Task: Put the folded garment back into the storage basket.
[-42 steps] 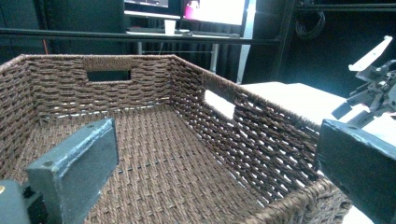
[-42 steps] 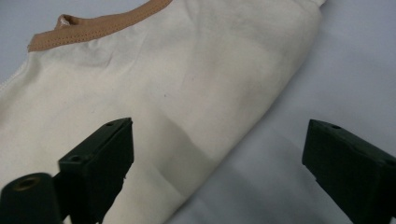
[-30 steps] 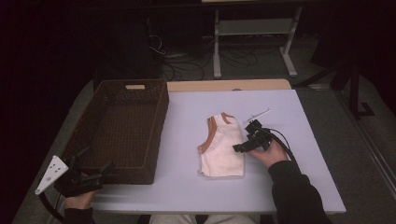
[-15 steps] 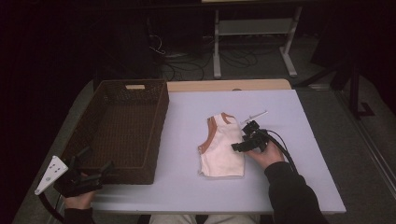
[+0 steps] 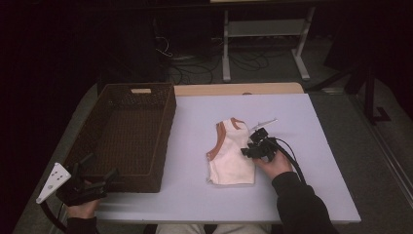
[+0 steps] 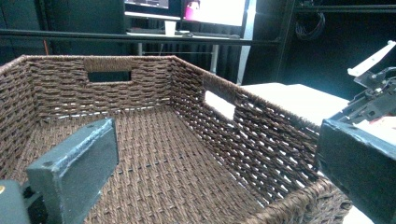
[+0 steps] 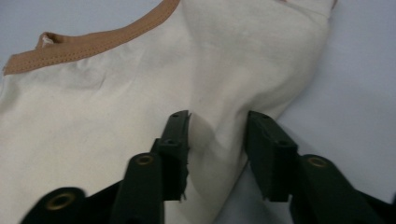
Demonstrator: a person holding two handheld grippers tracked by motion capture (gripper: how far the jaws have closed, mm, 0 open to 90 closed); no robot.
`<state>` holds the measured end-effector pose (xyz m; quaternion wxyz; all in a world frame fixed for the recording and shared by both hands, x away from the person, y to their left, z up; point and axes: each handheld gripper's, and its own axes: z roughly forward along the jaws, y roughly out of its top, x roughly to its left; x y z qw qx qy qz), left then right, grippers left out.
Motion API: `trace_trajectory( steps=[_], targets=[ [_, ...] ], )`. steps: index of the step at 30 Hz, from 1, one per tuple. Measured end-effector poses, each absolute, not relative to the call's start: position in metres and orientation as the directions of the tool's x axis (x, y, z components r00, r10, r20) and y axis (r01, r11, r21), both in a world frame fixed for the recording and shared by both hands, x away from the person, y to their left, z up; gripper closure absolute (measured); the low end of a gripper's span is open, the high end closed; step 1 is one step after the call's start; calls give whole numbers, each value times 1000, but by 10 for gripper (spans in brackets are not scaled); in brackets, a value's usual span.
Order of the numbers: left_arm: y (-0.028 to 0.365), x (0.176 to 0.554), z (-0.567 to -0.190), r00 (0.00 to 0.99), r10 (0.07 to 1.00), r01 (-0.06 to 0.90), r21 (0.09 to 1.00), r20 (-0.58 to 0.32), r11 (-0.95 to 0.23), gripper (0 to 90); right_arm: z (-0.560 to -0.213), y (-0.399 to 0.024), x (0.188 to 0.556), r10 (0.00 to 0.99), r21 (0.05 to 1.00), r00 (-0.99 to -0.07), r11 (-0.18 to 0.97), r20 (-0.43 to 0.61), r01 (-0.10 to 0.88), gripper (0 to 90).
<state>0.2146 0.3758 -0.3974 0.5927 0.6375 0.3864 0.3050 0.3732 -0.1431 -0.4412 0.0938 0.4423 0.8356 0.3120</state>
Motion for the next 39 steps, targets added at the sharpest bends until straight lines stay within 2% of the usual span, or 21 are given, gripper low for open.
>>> trace_trajectory(
  steps=[1,2,4,7,21,31,39],
  targets=[
    [376,215,-397,515,854,131,991,-69,1,0,-441,-144,372,805,610,-581,401,123,684,732],
    [376,215,-397,516,854,131,991,-69,1,0,-441,-144,372,805,610,-581,401,123,684,732],
    [376,215,-397,515,854,131,991,-69,1,0,-442,-143,370,797,621,-588,393,137,678,839],
    [376,215,-397,515,854,131,991,-69,1,0,-441,-141,369,796,621,-593,405,121,671,860],
    [376,214,-397,514,855,131,991,-70,2,0,-433,-149,370,779,630,-589,350,214,693,871],
    [376,214,-397,515,854,131,991,-71,3,0,-407,-148,373,738,673,-612,302,284,676,871],
    [376,214,-397,515,854,130,991,-71,4,0,-395,-144,376,727,678,-619,296,298,673,871]
  ],
)
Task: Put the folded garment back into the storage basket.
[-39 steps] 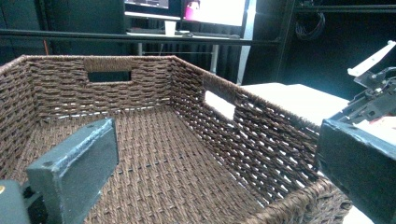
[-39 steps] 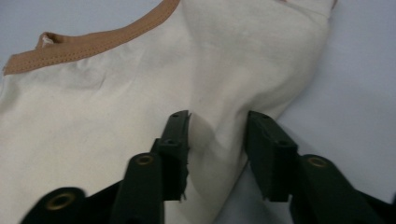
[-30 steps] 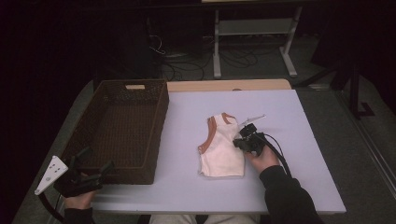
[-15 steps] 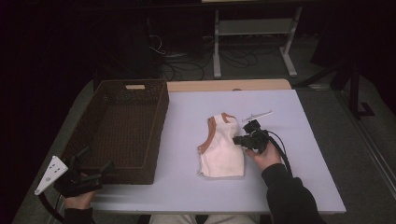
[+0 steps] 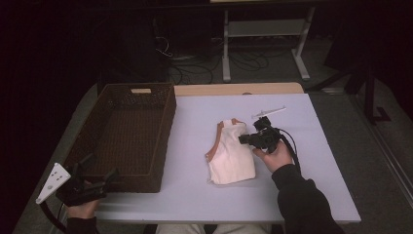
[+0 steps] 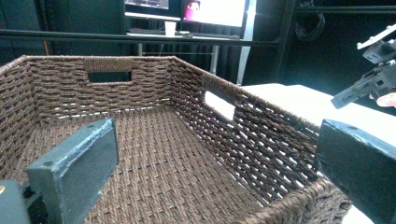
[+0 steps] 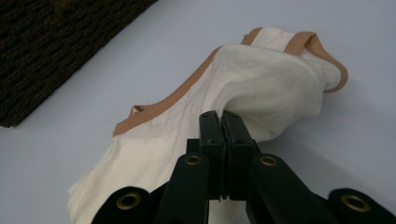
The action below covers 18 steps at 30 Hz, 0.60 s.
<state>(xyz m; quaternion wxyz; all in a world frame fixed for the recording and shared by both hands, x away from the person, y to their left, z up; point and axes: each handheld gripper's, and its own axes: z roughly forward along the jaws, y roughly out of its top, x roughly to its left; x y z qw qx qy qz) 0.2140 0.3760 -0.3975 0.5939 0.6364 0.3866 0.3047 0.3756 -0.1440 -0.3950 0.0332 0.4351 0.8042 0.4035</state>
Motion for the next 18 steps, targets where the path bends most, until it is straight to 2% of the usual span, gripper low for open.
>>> trace_trajectory(
  steps=[18],
  targets=[
    [376,214,-398,518,852,132,991,-74,6,0,-367,-141,378,717,704,-639,300,278,644,871]
  ],
)
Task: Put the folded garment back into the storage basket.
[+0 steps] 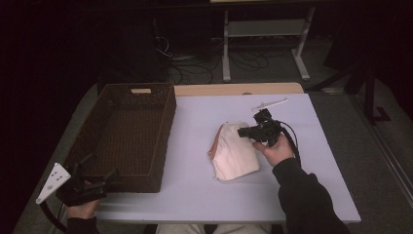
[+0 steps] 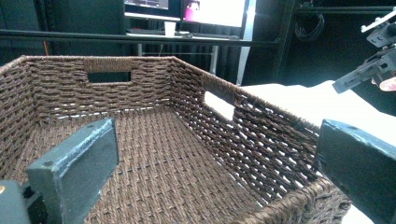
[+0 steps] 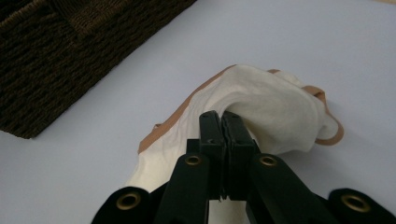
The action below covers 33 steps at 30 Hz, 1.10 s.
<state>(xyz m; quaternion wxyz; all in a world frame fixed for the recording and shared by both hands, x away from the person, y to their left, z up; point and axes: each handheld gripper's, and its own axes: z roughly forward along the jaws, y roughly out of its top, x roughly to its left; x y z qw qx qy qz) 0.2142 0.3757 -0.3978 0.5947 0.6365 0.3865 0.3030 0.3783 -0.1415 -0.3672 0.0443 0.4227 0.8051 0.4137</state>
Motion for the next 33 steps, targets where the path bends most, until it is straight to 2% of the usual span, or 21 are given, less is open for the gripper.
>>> trace_trajectory(
  steps=[33],
  targets=[
    [375,213,-398,519,851,129,992,-74,8,0,-310,-138,384,698,761,-680,310,225,570,871]
  ],
)
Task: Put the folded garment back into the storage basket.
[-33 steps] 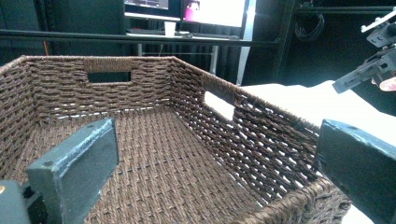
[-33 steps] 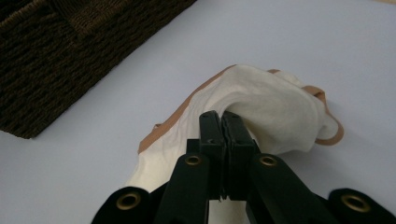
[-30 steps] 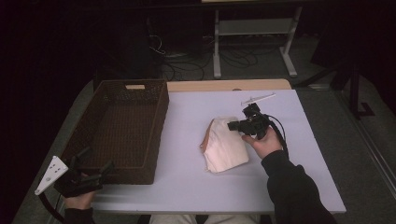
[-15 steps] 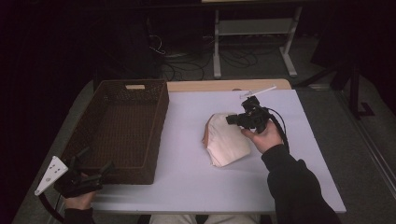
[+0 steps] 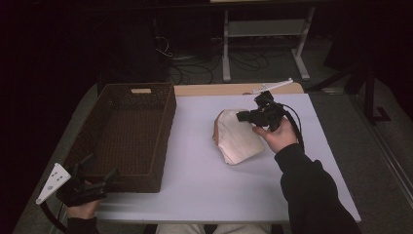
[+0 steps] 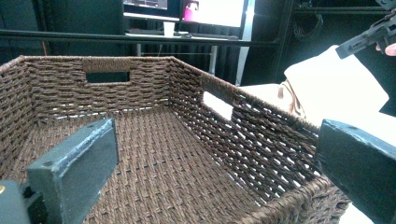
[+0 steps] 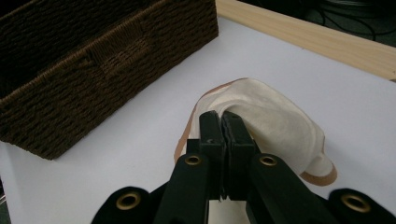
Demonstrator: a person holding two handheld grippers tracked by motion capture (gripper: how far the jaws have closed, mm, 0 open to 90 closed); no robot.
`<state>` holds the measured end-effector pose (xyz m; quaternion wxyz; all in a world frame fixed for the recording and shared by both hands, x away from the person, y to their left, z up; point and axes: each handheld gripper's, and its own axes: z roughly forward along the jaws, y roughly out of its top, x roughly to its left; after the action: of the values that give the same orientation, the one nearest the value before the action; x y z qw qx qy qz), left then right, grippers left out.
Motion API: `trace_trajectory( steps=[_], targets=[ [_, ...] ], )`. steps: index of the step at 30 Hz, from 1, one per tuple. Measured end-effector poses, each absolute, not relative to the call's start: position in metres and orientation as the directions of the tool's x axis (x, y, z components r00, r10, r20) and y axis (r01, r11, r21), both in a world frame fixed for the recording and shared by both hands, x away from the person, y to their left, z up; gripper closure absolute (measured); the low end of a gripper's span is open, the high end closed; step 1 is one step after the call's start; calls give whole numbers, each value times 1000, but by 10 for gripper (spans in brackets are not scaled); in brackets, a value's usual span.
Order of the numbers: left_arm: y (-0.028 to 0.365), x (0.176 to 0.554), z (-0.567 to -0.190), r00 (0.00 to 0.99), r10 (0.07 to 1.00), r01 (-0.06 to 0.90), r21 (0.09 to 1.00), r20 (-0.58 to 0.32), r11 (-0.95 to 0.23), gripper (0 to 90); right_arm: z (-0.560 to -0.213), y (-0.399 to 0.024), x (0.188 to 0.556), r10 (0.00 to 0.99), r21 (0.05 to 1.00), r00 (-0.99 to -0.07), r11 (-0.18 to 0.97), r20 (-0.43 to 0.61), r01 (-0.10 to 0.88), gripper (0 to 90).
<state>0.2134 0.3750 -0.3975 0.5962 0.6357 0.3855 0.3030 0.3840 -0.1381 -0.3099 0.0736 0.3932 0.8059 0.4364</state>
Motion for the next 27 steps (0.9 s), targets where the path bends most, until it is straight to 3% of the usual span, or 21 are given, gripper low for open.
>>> trace_trajectory(
  steps=[27],
  targets=[
    [375,213,-397,521,851,129,992,-74,8,0,-263,-121,391,666,792,-722,331,189,513,870]
  ],
)
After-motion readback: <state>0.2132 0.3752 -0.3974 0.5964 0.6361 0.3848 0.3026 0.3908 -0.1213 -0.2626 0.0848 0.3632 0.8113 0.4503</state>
